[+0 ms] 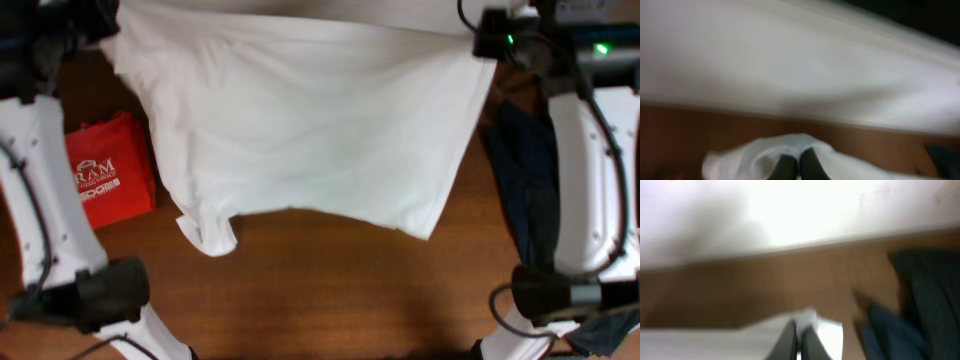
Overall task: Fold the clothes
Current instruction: 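Lift the T-shirt with both grippers and lay it flat on the table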
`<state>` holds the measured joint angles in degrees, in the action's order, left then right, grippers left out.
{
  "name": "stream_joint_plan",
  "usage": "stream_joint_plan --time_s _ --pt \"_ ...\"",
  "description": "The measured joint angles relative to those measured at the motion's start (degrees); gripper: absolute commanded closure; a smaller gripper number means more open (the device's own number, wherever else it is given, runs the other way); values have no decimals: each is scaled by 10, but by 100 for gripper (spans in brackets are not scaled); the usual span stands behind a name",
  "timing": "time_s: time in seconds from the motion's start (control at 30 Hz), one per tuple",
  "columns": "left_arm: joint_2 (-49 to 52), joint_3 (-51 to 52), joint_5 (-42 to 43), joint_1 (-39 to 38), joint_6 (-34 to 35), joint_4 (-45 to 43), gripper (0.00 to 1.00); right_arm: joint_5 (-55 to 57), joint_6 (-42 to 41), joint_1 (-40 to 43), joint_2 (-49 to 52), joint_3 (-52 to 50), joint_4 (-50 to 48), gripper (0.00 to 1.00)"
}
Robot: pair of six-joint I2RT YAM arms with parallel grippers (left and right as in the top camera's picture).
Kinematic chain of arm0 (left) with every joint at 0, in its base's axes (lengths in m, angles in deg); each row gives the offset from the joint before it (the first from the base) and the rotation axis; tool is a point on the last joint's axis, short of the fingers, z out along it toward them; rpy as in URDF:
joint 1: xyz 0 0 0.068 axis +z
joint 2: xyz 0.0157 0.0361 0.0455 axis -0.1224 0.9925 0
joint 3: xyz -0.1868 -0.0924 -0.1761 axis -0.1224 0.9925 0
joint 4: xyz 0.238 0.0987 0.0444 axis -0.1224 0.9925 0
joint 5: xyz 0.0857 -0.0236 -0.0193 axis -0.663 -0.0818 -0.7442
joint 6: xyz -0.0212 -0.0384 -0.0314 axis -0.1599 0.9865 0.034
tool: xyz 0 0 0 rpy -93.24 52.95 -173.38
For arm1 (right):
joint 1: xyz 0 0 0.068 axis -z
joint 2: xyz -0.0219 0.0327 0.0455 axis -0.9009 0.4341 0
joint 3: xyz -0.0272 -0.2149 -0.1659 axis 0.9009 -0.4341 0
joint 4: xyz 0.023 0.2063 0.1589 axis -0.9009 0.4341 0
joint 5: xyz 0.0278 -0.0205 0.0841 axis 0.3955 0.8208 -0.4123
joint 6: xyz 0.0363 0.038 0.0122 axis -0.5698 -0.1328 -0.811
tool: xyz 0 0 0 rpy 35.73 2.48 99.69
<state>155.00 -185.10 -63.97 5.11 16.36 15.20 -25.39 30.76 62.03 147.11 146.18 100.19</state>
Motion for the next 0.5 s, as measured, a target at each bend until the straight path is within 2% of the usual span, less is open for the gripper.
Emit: stream_joint_plan --time_s 0.1,0.13,0.23,0.3,0.4,0.43,0.5 --pt "33 4 -11 -7 4 -116 100 0 2 0 8 0 -118 96" --pt "36 2 -15 -7 12 -179 100 1 2 0 6 16 -157 96" --pt "36 -55 -14 -1 34 -229 100 4 4 8 5 82 -160 96" --pt "35 -110 -5 5 42 -212 100 4 6 21 -1 114 -125 96" --pt "14 -172 26 9 50 -88 100 5 5 48 -22 127 16 96" --pt "1 -185 34 8 48 58 100 5 6 52 -22 122 63 96" --pt "7 -170 35 1 21 262 100 9 9 55 -16 88 156 96"
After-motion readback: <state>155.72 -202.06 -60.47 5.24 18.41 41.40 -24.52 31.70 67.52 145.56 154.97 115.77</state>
